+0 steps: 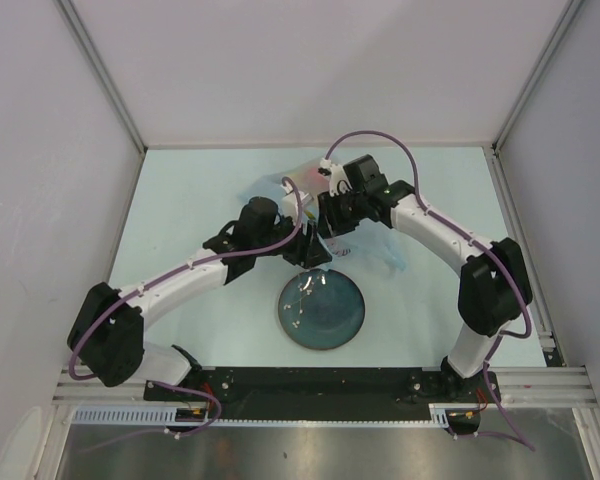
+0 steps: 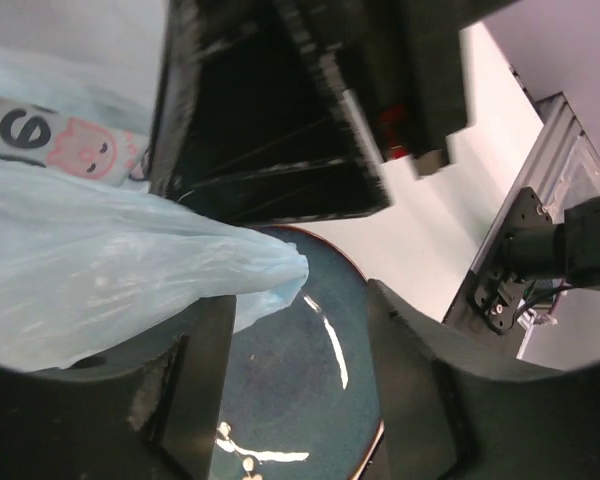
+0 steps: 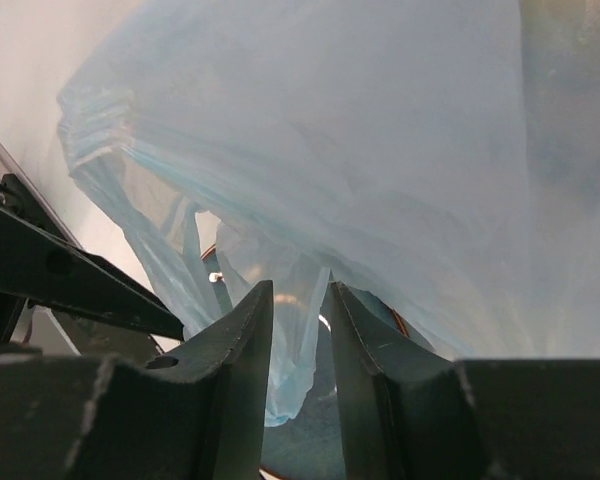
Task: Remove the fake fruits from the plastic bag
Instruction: Adjust the plastic bag at the center of the board.
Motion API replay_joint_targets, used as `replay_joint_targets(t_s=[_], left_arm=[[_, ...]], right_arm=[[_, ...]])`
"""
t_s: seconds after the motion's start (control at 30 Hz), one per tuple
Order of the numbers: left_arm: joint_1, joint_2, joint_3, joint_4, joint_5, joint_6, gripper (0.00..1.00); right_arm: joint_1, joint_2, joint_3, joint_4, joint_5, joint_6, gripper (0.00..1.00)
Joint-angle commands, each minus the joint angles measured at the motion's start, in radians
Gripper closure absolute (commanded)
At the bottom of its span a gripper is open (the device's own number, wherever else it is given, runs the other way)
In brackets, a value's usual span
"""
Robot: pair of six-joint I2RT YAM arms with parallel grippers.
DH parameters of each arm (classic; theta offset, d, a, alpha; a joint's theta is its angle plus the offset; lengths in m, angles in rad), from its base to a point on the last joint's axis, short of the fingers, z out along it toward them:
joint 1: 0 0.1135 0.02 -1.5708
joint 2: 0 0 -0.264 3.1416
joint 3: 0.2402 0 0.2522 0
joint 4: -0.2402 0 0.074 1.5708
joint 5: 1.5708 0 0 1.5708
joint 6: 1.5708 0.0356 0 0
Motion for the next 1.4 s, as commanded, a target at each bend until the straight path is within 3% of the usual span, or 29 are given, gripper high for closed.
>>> replay_joint_targets(t_s=[0.0, 0.13, 0.23, 0.47, 0.57, 0.67, 0.73, 0.77, 0.83, 1.07, 1.27, 1.37], left_arm=[[-0.005, -0.004, 0.0, 0.076, 0.042, -0.012, 0.29], [-0.02, 0.017, -0.005, 0.055, -0.002, -0.038, 0.26], [-0.058, 0.05, 0.017, 0.004, -0.14, -0.043, 0.26], [-0.114, 0.119, 0.017, 0.094, -0.329, -0.032, 0.32], [-0.117, 0.139, 0.018, 0.099, -0.364, 0.008, 0.41], [-0.118, 0.148, 0.006, 0.126, -0.378, 0.052, 0.67], [-0.12, 0.149, -0.009, 0.148, -0.358, 0.097, 0.79], [-0.121, 0.148, -0.018, 0.16, -0.34, 0.104, 0.92], [-0.123, 0.139, -0.047, 0.203, -0.291, 0.129, 1.0], [-0.06, -0.03, -0.031, 0.09, -0.015, 0.279, 1.0], [0.095, -0.125, -0.002, -0.001, 0.14, 0.284, 1.0], [0.122, -0.144, 0.014, -0.008, 0.22, 0.281, 1.0]], right_arm=[[-0.019, 0.019, 0.035, 0.016, -0.039, 0.034, 0.67], [-0.033, 0.035, 0.036, 0.025, -0.065, 0.081, 0.68], [-0.051, 0.045, 0.035, 0.044, -0.098, 0.127, 0.68], [-0.071, 0.085, 0.026, 0.09, -0.19, 0.262, 0.69], [-0.083, 0.102, 0.016, 0.113, -0.213, 0.316, 0.7], [-0.103, 0.114, -0.001, 0.142, -0.227, 0.367, 0.71], [-0.126, 0.116, -0.008, 0.148, -0.23, 0.382, 0.71], [-0.134, 0.114, -0.01, 0.148, -0.232, 0.385, 0.71], [-0.156, 0.11, -0.01, 0.148, -0.232, 0.372, 0.71], [-0.22, 0.013, -0.008, 0.067, -0.227, 0.162, 0.7], [-0.199, -0.094, -0.027, -0.039, -0.157, -0.064, 0.71], [-0.15, -0.119, -0.031, -0.021, -0.119, -0.076, 0.73]])
